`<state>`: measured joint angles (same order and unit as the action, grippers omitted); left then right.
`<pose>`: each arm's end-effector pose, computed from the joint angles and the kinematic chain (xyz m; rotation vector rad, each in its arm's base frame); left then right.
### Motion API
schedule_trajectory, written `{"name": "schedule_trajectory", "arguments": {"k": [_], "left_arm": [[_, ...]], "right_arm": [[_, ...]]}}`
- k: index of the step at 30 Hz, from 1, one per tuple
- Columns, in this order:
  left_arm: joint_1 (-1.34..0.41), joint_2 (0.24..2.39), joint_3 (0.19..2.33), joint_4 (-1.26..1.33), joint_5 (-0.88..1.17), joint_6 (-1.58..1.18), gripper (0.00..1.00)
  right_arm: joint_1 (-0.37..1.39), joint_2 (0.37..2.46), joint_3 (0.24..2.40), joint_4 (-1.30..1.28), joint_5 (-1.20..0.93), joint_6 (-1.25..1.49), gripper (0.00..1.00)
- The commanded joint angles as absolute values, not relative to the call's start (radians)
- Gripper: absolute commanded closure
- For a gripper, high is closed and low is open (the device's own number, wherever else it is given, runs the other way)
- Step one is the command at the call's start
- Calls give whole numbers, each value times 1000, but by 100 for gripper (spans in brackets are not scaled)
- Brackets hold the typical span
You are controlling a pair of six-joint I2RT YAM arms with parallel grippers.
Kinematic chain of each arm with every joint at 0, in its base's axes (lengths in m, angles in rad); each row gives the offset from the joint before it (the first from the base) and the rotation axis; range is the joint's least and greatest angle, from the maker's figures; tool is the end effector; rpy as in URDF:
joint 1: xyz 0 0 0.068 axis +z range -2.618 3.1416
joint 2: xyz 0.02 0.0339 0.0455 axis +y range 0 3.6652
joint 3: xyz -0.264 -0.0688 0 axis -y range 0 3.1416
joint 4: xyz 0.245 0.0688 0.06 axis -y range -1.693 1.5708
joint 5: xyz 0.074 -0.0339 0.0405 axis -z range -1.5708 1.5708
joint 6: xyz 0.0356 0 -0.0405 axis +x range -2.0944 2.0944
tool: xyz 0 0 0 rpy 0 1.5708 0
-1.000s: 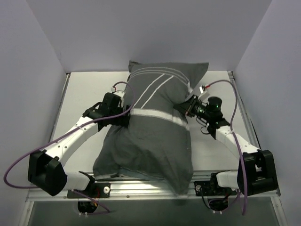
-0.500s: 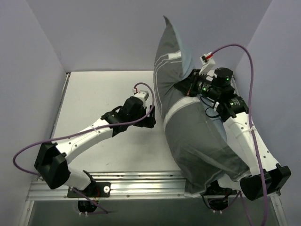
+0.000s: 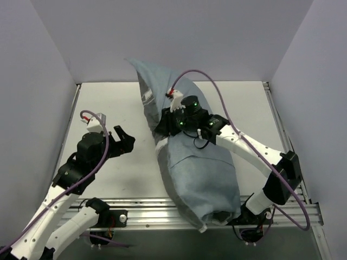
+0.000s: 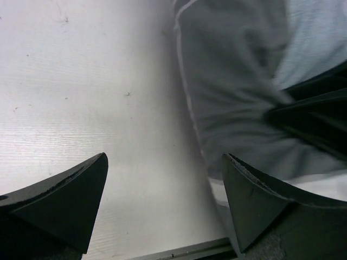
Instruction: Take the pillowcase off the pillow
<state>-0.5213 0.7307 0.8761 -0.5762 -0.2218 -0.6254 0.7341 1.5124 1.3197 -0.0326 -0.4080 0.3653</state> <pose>0.1391 -0.0709 0.3392 -0.2494 2.0123 -0.5140 0.2582 0.2520 0.3652 -0.6578 1.8146 1.1286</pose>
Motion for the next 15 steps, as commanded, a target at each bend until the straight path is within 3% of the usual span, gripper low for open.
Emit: {"name": "schedule_trajectory", "arguments": {"k": [1,4,7,15], "left_arm": [[-514,693,954,-718,-238,-600,6],[-512,684,998,-779,-256,-569,6],[-512,670,1049,-830,-276,-554,6],[-512,681,1126,-859,-264,-528,6]], "right_arm": [[828,1587,1367,-9,-402,353,64],[902,1637,1471,-60,-362,319,43],[930,1667,1586,-107,-334,307,34],[943,1667,1686,-196,-197,262,24]]}}
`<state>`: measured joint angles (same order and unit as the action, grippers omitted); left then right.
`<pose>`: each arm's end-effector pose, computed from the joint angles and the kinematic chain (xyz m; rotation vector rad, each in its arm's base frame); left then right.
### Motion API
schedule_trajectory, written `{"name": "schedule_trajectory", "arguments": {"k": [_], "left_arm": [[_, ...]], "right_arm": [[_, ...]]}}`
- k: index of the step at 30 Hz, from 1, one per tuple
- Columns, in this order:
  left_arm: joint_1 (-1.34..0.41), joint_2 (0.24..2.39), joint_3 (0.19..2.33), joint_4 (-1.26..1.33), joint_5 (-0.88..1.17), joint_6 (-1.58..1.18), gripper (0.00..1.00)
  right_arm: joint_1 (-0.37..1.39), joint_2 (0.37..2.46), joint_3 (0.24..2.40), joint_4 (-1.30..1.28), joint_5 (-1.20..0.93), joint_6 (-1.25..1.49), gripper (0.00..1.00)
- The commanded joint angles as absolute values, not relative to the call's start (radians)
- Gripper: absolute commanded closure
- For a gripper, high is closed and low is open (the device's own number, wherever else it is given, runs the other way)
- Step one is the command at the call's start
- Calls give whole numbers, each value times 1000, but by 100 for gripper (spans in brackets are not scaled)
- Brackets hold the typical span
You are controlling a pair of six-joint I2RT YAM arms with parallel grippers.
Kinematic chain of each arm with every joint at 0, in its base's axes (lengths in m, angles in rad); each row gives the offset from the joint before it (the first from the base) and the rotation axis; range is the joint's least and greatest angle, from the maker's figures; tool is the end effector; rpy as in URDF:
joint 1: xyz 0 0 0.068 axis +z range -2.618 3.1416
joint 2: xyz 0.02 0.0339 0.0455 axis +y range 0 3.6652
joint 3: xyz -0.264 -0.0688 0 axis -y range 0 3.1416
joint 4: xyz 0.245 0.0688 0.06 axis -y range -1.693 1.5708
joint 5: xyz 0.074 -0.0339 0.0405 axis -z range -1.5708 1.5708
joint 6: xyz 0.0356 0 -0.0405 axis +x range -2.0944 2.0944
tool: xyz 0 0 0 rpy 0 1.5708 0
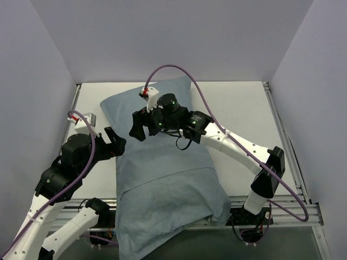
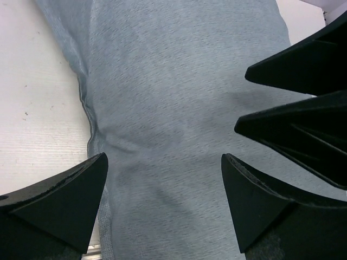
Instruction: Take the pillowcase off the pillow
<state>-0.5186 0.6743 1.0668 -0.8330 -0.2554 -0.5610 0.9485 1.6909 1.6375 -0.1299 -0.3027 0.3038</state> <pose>0.1046 -0.0493 0.3812 -0.2069 2.0122 -0.4351 0.2278 0.3358 0.4028 -0.8236 1.7114 1.1511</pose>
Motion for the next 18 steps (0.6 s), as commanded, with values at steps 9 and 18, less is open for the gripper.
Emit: {"name": "schedule_trajectory", "arguments": {"k": [9,18], "left_arm": [[-512,813,1060,-781,-118,-494,6],[-511,983,928,-517,32,-560,6]], "right_arm": [[825,1455,1482,-265,-5,308,17],[609,1292,1172,-241,-127,354,11]]}}
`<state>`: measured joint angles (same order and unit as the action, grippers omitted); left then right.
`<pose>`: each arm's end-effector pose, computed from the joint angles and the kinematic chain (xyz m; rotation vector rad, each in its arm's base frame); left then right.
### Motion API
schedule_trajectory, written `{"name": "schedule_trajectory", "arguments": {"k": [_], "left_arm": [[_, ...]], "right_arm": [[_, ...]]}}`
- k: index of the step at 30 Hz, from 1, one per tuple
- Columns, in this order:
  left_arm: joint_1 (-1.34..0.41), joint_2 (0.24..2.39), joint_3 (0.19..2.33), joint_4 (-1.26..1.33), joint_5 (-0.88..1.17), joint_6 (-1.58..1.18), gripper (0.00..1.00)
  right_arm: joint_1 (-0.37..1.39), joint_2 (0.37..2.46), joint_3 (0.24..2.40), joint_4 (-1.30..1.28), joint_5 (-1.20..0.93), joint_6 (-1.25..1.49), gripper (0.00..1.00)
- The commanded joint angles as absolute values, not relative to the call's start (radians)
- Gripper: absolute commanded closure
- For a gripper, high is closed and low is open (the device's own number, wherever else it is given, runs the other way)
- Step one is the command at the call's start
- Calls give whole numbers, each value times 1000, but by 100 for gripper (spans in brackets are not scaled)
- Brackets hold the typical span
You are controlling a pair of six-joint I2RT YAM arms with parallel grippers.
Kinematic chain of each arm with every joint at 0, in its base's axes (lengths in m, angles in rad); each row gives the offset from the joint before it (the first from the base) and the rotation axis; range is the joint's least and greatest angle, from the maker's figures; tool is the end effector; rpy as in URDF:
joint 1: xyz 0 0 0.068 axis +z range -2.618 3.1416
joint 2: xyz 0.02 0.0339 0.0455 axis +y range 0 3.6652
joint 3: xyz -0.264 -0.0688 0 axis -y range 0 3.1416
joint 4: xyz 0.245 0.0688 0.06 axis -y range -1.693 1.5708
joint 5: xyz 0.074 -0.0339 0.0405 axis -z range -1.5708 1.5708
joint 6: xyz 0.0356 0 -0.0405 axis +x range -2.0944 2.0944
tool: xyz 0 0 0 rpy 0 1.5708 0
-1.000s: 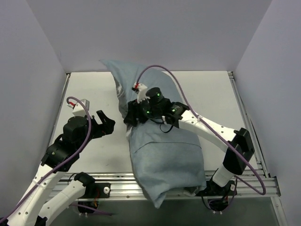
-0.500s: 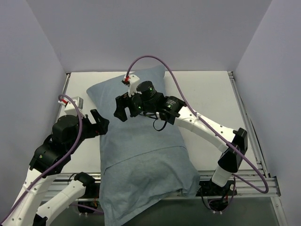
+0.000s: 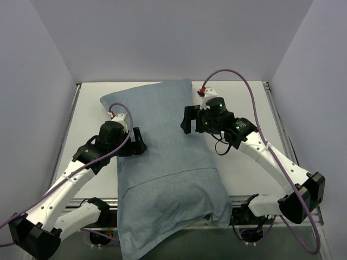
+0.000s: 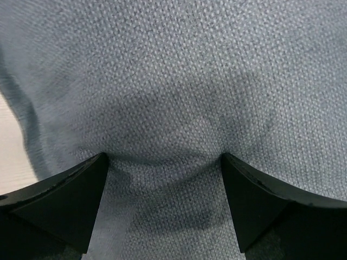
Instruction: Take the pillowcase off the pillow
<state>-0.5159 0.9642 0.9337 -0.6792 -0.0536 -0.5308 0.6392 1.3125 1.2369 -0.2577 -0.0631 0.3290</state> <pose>0.1743 -0.0967 0.3115 -0.0460 2.3265 -0.4801 0.2434 0.1837 0.3742 -0.3477 1.9376 0.7072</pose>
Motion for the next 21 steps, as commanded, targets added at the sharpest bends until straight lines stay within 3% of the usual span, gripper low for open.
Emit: {"name": "schedule_trajectory", "arguments": {"k": [1,4,9,13,14,17,21], "left_arm": [[-511,1012,916,-499,55,-574,6],[-511,1055,890,-459,89,-598,6],[-511,1025,816,-462,109,-647,6],[-511,912,727,-454,84,-709,6],[-508,896,698,-454,68,-718,6],[-503,858,669,-451,40,-741,6],[-494,908,686,-422,37,-720,6]], "right_arm": [[597,1292,1152,-221,-153,359,11],[563,1340,1117,-163,-239,350,12],[574,1540,1183,-104,-365,305,26],[587,1693,1340,-75,-402,255,46],[592,1753,1377,-77,-403,242,56],[600,1860,1527,-86,-403,190,67],[600,1982,1705,-95,-387,132,68]]}}
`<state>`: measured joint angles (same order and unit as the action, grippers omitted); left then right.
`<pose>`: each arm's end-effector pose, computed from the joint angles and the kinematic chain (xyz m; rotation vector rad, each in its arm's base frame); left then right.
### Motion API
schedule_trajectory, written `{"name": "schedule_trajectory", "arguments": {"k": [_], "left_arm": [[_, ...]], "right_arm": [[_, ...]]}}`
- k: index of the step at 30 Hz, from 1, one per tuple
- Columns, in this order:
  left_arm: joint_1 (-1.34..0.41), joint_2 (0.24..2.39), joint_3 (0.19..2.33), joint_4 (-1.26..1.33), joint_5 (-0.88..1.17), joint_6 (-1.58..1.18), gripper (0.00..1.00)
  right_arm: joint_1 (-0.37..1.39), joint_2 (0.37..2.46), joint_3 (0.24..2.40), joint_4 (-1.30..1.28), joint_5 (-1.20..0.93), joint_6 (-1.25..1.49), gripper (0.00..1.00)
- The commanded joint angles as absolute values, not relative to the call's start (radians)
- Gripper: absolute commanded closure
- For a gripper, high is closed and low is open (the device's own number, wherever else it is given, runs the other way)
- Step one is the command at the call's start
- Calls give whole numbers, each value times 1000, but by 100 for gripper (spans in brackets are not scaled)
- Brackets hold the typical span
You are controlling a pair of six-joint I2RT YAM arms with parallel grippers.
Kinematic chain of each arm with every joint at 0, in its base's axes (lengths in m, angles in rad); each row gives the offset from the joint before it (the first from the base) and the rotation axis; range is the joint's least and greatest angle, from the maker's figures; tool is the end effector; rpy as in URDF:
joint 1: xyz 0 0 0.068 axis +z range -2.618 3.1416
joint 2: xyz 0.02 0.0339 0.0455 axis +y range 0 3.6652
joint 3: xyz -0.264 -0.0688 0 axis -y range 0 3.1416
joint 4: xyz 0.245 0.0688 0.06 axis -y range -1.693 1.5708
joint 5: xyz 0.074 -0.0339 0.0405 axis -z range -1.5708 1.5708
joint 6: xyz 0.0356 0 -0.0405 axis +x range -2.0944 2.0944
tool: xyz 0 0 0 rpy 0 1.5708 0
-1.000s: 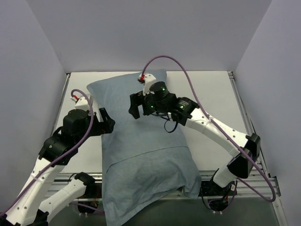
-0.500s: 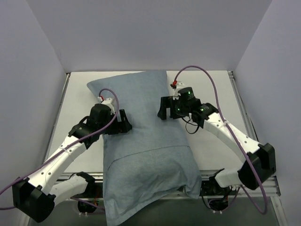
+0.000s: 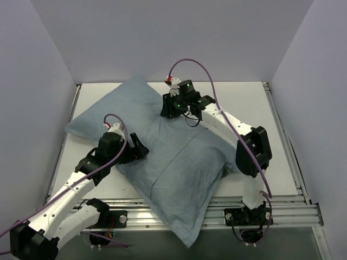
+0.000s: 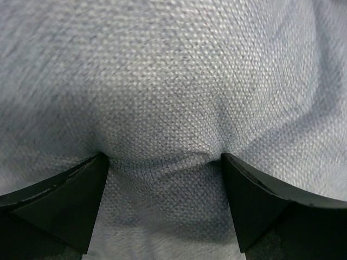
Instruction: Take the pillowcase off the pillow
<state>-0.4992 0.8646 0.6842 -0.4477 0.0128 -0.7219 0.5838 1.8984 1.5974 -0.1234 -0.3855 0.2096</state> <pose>0.1658 -0.0909 0.2650 -0.2467 2.2738 -0.6803 0.3716 0.2615 0.3041 -0.6377 1.9745 0.8840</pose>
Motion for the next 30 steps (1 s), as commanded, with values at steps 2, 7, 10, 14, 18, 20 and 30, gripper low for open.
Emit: {"name": "schedule_trajectory", "arguments": {"k": [2,7,10,14,18,20,30], "left_arm": [[-485,940,712,-411,26,-697,6],[-442,1057,854,-408,9,-605,6],[-416,1117,938,-403,-20,-562,6],[-355,1202,1009,-400,-54,-520,6],[-293,1281,1075,-411,-9,-526,6],[-301,1258,1120,-420,26,-509,6],[-569,1051,1232,-486,-39,-215,6]], "right_arm": [[600,2048,1814,-117,-373,124,69],[609,2134,1956,-126,-365,144,68],[607,2090,1987,-123,-318,150,64],[597,1973,1950,-133,-244,147,56],[597,1804,1806,-130,-134,170,46],[597,1688,1686,-118,-95,190,39],[569,1270,1284,-164,181,293,17]]}}
